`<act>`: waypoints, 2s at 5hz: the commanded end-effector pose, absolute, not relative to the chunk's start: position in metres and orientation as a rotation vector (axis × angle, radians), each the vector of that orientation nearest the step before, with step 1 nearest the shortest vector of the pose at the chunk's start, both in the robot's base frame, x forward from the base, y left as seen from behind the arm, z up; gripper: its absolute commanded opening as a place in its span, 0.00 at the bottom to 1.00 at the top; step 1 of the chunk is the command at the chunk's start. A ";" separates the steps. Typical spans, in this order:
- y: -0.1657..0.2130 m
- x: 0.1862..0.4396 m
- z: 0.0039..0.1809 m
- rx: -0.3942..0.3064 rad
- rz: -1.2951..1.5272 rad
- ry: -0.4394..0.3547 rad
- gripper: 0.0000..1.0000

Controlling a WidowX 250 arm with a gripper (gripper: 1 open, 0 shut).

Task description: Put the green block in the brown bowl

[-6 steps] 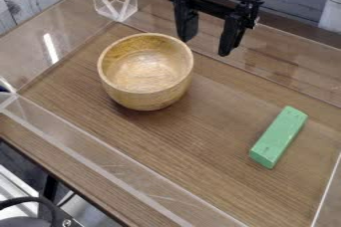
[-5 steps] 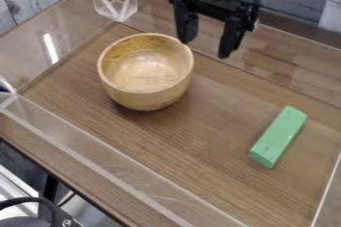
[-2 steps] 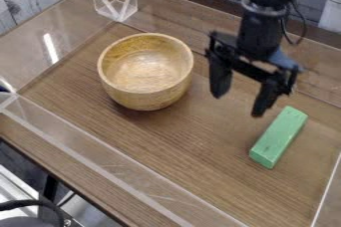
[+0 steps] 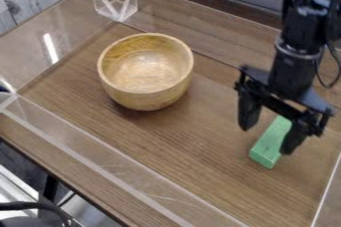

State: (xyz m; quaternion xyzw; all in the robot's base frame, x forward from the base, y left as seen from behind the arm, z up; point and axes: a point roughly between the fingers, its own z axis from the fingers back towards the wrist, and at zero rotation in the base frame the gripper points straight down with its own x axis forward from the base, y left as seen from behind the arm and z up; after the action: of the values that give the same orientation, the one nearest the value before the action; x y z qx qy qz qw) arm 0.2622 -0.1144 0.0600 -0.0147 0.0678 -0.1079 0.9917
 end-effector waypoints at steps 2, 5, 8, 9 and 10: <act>-0.126 0.284 0.047 -0.041 -0.230 0.110 0.00; -0.124 0.294 0.024 -0.046 -0.218 0.147 0.00; -0.120 0.295 0.000 -0.059 -0.209 0.195 0.00; -0.119 0.295 -0.005 -0.062 -0.206 0.214 0.00; -0.118 0.295 -0.010 -0.064 -0.203 0.233 0.00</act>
State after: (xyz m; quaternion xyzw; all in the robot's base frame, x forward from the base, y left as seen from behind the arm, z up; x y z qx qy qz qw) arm 0.3023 -0.1221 0.0224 -0.0405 0.0790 -0.0980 0.9912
